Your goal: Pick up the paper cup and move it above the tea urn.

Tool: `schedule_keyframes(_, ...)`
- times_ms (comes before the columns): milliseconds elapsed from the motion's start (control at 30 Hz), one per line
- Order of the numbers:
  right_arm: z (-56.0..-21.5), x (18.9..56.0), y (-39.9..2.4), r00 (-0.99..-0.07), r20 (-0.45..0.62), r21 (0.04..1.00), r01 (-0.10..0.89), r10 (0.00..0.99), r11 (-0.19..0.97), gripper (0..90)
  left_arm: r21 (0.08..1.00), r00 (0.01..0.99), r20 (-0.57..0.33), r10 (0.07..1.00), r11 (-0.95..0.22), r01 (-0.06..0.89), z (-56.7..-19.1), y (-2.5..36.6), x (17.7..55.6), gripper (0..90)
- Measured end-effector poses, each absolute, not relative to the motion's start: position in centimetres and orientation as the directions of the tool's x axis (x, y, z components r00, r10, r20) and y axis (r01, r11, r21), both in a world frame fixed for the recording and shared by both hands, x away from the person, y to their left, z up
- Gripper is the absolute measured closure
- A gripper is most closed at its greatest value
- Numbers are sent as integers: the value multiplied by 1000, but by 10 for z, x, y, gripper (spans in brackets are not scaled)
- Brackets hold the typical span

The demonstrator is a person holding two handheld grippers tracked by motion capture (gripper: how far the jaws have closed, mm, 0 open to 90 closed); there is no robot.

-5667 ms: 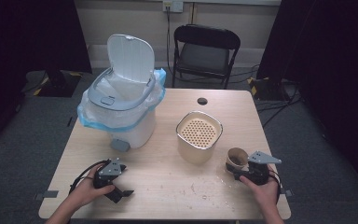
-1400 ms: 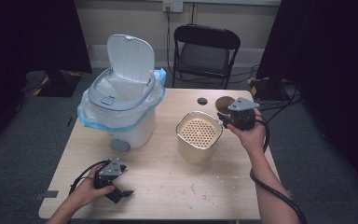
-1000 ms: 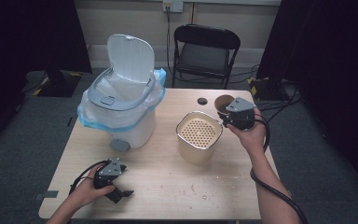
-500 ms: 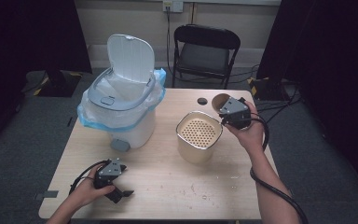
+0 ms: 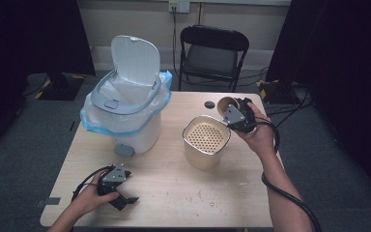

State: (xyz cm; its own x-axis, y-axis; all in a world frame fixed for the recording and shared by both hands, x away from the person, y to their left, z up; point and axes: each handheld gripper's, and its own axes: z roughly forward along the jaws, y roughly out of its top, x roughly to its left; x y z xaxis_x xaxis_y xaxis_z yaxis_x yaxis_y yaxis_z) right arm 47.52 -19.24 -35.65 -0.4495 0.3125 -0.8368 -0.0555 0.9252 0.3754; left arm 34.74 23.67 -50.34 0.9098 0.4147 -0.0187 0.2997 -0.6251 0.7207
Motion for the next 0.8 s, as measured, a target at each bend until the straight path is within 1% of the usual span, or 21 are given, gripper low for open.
schedule_keyframes(33,-356,475,-192,-450,-837,375,-56,313,925,405,721,910,-19,415,-625,300,-503,237,347,0)
schedule_keyframes(67,-356,474,-190,-435,-857,335,-66,275,940,405,721,910,-19,413,-625,299,-503,237,347,0)
schedule_keyframes(167,-354,474,-189,-441,-856,332,-70,269,941,405,723,911,-20,413,-623,298,-504,237,348,0)
schedule_keyframes(200,-354,474,-189,-433,-865,309,-67,252,949,405,723,910,-18,413,-623,298,-504,237,348,0)
schedule_keyframes(233,-354,474,-188,-425,-880,264,-67,212,962,406,721,910,-17,415,-626,299,-503,237,347,0)
schedule_keyframes(267,-354,474,-188,-425,-880,264,-67,212,962,406,721,910,-17,415,-626,299,-503,237,347,0)
schedule_keyframes(300,-354,474,-186,-402,-899,216,-64,173,974,406,720,911,-12,413,-628,295,-503,237,348,0)
schedule_keyframes(333,-354,474,-186,-402,-899,216,-64,173,974,406,720,911,-12,413,-628,295,-503,237,348,0)
schedule_keyframes(367,-354,474,-184,-377,-919,152,-64,117,986,407,722,911,-13,411,-626,293,-503,237,348,0)
schedule_keyframes(400,-354,474,-184,-377,-919,152,-64,117,986,407,722,911,-13,411,-626,293,-503,237,348,0)
schedule_keyframes(433,-354,473,-182,-331,-942,69,-58,46,996,407,722,912,-13,410,-627,292,-503,237,348,0)
schedule_keyframes(500,-353,473,-181,-332,-942,69,-62,44,996,407,722,911,-12,411,-627,292,-503,237,348,0)
schedule_keyframes(533,-352,472,-177,-272,-960,-51,-66,-67,997,407,723,912,-13,410,-626,292,-503,237,348,0)
schedule_keyframes(567,-352,472,-177,-272,-960,-51,-66,-67,997,407,723,912,-13,410,-626,292,-503,237,348,0)
schedule_keyframes(667,-358,468,-168,-193,-945,-252,-86,-265,964,407,722,911,-12,412,-627,293,-503,237,348,0)
schedule_keyframes(700,-358,468,-168,-193,-945,-252,-86,-265,964,407,724,911,-14,411,-625,293,-503,237,348,0)
schedule_keyframes(733,-359,466,-165,-153,-934,-316,-71,-324,946,407,723,911,-14,411,-625,293,-503,237,348,0)
schedule_keyframes(767,-359,466,-165,-153,-934,-316,-71,-324,946,407,723,911,-14,411,-625,293,-503,237,348,0)
schedule_keyframes(800,-360,465,-164,-133,-921,-359,-76,-367,930,407,724,912,-14,411,-625,293,-503,237,348,0)
